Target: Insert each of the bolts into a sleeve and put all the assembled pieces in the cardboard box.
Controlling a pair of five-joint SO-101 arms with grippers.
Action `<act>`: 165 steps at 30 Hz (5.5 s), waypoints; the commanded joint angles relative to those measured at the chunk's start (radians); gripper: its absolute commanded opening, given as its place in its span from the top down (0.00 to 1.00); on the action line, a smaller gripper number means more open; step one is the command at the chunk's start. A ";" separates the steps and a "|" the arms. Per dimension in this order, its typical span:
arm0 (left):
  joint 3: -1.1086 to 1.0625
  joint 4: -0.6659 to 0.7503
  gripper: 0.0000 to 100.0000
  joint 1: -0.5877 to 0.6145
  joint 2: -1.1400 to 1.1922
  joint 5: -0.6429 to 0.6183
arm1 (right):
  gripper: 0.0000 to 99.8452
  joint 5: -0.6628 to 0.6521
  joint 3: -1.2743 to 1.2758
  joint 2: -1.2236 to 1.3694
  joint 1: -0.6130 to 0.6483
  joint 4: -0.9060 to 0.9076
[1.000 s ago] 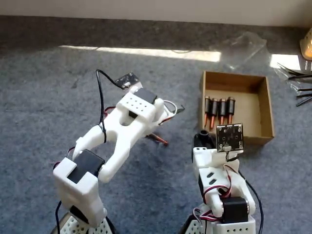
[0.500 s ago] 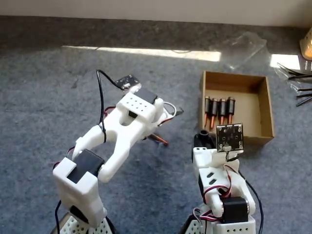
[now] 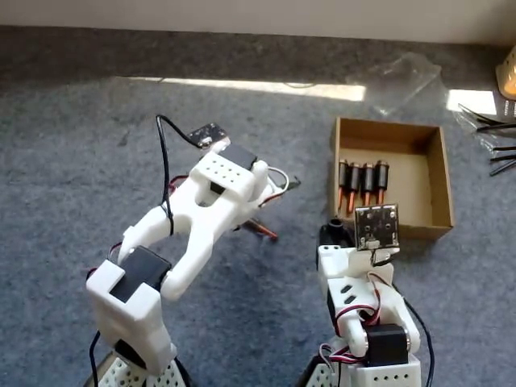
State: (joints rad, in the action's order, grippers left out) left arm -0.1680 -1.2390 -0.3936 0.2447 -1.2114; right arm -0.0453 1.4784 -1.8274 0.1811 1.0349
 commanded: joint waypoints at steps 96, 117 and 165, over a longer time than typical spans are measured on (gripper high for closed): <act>0.291 -0.103 0.90 0.116 0.294 0.580 | 1.00 0.000 -0.010 -0.012 -0.008 -0.027; 0.398 -0.210 0.97 0.111 0.295 0.821 | 1.00 0.000 -0.010 -0.012 -0.008 -0.027; 0.309 -0.015 0.90 0.127 0.338 1.175 | 1.00 0.000 -0.010 -0.012 -0.008 -0.027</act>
State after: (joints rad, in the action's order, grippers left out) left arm 0.1358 -1.3004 -0.2800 0.5992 -0.0269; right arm -0.0453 1.4784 -1.8290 0.1811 1.0349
